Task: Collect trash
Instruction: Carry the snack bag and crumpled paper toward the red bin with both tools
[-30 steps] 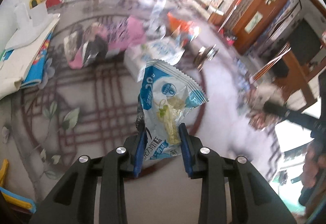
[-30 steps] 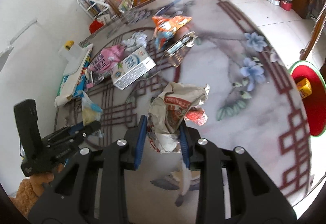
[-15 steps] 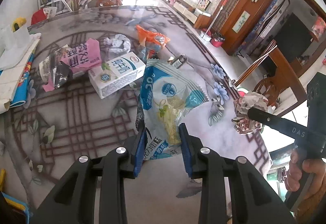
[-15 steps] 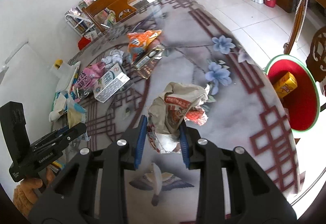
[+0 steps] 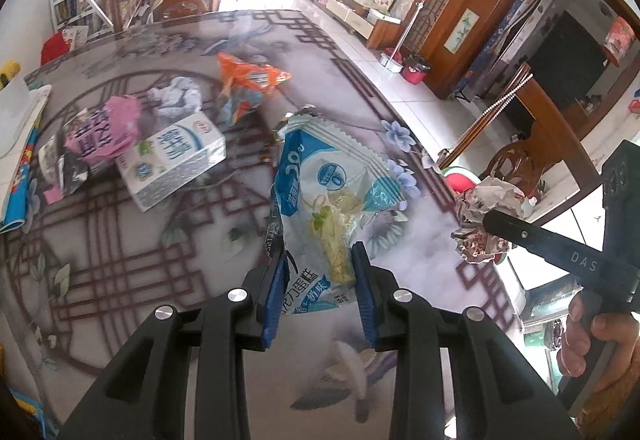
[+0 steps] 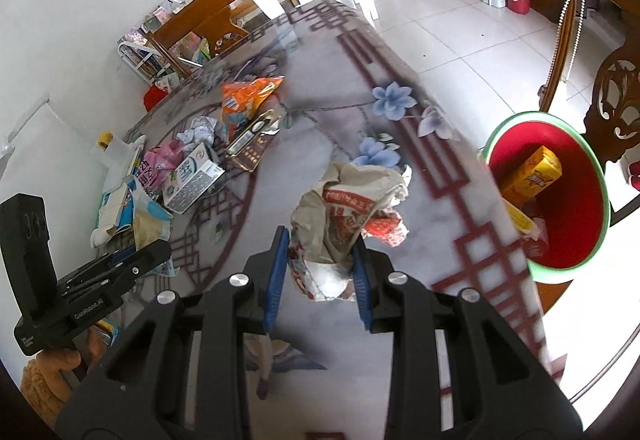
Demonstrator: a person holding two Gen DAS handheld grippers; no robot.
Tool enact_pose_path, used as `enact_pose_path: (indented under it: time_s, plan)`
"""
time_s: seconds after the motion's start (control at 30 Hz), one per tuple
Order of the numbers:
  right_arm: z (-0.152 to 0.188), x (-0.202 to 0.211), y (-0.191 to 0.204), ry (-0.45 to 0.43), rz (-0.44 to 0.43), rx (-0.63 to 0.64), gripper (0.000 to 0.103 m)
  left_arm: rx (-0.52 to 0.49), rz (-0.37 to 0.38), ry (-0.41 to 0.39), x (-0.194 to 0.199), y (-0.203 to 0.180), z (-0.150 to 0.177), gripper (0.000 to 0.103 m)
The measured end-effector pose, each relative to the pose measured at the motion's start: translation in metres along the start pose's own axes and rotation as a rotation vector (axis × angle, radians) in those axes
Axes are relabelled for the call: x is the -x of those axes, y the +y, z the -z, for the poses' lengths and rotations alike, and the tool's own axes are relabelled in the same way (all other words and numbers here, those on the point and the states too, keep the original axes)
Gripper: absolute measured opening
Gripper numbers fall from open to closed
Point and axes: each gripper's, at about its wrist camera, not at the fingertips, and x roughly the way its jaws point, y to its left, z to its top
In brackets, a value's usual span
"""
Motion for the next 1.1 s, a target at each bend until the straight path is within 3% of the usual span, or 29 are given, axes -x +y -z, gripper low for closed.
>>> enact_pose_path:
  time_s: [0.67,1.1]
  plan:
    - [-0.027,0.022,-0.086,0.013,-0.010,0.011,0.030,0.004,-0.013,-0.001,-0.036,-0.091,-0.012,0.030]
    - [-0.042,0.023,-0.132,0.024,-0.023,-0.020,0.030,0.004,-0.036,0.015,-0.054,-0.124,-0.023,0.030]
